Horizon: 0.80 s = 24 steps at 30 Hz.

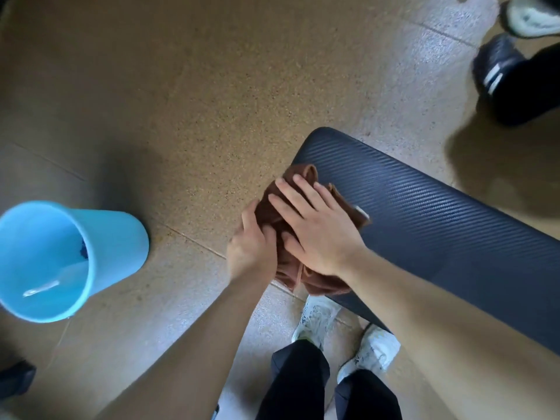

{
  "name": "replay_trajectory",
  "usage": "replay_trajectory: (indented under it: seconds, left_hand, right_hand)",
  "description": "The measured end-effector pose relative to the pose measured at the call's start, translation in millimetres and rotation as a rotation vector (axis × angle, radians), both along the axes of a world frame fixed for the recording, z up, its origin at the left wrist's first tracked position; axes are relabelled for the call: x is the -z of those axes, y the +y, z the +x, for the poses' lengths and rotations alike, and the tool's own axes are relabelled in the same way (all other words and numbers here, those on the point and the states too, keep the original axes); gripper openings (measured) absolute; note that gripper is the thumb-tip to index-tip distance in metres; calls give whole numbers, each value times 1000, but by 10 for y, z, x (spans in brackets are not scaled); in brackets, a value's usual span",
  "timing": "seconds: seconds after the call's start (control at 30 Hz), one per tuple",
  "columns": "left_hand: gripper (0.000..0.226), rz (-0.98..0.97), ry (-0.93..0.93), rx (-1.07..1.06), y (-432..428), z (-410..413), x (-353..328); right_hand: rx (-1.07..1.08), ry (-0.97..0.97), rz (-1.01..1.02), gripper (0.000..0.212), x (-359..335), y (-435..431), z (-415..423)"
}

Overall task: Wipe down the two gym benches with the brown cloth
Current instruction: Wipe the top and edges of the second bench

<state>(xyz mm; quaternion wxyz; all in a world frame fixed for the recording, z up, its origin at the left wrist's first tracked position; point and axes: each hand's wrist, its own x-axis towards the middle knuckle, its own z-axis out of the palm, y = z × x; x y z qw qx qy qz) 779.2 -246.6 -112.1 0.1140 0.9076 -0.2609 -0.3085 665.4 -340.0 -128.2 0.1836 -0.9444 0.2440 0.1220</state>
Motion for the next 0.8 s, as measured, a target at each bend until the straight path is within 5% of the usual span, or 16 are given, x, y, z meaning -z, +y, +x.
replay_trajectory:
  seconds: [0.13, 0.33, 0.43, 0.6, 0.8]
  left_hand:
    - [31, 103, 59, -95, -563, 237, 145]
    - [33, -107, 245, -72, -1041, 320, 185]
    - [34, -77, 169, -29, -517, 247, 94]
    - [28, -4, 211, -126, 348, 138, -41]
    - [34, 83, 72, 33, -765, 230, 84]
  right_hand:
    - [-77, 31, -63, 64, -7, -490, 412]
    - [47, 65, -191, 53, -6, -992, 514]
    - [77, 52, -200, 53, -43, -633, 593]
    - [-183, 6, -63, 51, -85, 37, 582]
    - [-146, 85, -186, 61, -28, -846, 662]
